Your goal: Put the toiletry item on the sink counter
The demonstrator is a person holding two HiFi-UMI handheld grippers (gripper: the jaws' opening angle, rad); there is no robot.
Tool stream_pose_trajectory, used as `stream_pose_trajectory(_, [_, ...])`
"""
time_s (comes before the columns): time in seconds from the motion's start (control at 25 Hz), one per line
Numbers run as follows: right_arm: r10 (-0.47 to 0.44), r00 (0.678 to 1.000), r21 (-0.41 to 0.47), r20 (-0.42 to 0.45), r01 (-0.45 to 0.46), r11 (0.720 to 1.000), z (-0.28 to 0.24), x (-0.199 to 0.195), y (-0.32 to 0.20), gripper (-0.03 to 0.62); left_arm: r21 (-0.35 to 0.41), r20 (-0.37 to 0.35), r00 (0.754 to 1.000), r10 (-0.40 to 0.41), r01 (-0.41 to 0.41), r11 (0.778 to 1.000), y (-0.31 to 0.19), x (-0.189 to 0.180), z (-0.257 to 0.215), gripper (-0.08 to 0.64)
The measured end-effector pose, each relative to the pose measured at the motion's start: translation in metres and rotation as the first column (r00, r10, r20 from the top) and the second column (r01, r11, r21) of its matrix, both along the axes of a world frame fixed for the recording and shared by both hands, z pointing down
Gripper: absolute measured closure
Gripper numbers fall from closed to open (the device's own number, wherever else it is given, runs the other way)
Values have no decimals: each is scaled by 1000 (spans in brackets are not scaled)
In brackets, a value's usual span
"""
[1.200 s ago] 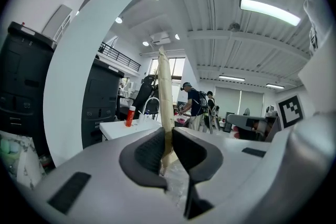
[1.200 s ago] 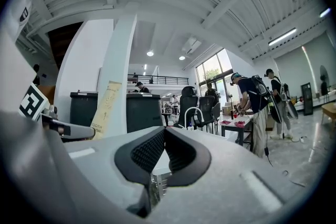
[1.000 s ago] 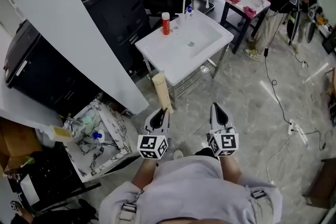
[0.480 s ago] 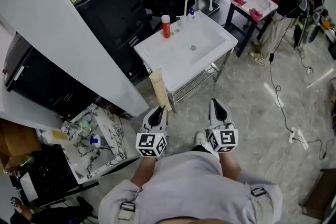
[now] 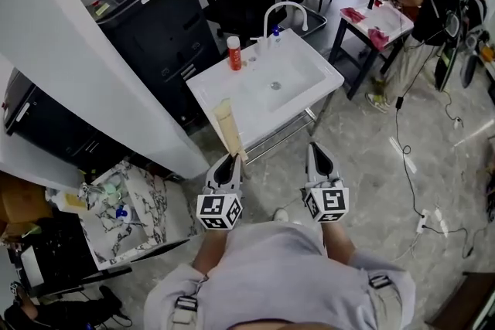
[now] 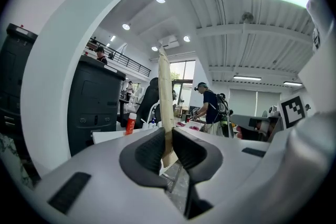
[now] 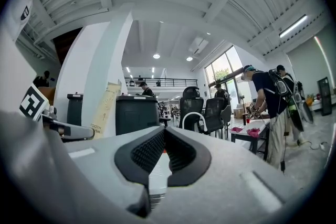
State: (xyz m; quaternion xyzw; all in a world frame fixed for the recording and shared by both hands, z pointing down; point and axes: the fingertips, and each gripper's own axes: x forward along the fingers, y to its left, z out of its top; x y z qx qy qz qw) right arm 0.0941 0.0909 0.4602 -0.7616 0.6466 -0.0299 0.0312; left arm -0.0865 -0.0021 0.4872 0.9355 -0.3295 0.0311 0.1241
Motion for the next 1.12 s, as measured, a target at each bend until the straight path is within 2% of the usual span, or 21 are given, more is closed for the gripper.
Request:
stream_pose_trajectory(0.28, [-21, 1000, -9, 9, 21, 1000, 9, 47, -4, 588, -26, 15, 999, -44, 44, 999, -7, 40, 9, 515])
stream_pose_trajectory(0.56, [-10, 1000, -4, 25, 10, 1000, 14, 82, -10, 588, -10, 32, 997, -76, 76, 997, -24, 62, 0, 515])
stream_pose_trajectory(0.8, [-35, 999, -7, 34, 35, 999, 21, 87, -32, 588, -31, 51, 993, -104, 106, 994, -43, 65, 11, 515])
stream_pose_trajectory(1.12, [-53, 998, -21, 26, 54, 998, 34, 95, -80, 588, -59, 36, 991, -129, 131, 990, -88, 75, 32, 515])
